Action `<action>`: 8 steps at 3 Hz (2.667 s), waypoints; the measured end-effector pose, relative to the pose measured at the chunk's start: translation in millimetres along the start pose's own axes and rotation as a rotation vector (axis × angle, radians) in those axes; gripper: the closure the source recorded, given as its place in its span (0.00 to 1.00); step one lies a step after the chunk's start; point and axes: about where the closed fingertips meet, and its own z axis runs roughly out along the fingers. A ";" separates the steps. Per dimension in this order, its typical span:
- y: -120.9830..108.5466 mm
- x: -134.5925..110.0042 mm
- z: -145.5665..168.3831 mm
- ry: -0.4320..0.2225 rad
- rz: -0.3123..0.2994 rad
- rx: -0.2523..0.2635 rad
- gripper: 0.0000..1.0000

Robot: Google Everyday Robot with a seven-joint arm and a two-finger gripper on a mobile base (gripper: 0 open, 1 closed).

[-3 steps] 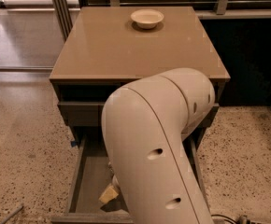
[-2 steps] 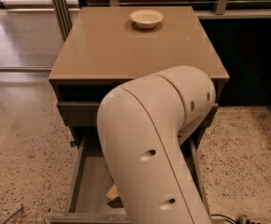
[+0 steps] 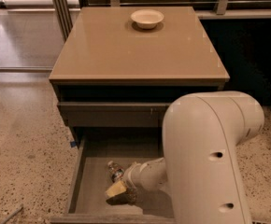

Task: Pick water bottle from middle drawer and place on counter

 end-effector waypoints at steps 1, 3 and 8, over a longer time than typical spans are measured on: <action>-0.5 3.1 2.0 -0.061 0.030 -0.045 0.00; -2.6 3.7 -1.4 -0.071 0.014 -0.046 0.42; 36.6 -28.3 -21.8 0.001 -0.037 -0.102 1.00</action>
Offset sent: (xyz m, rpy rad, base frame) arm -0.0007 -0.0008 -0.0031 0.0688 0.0027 -0.0059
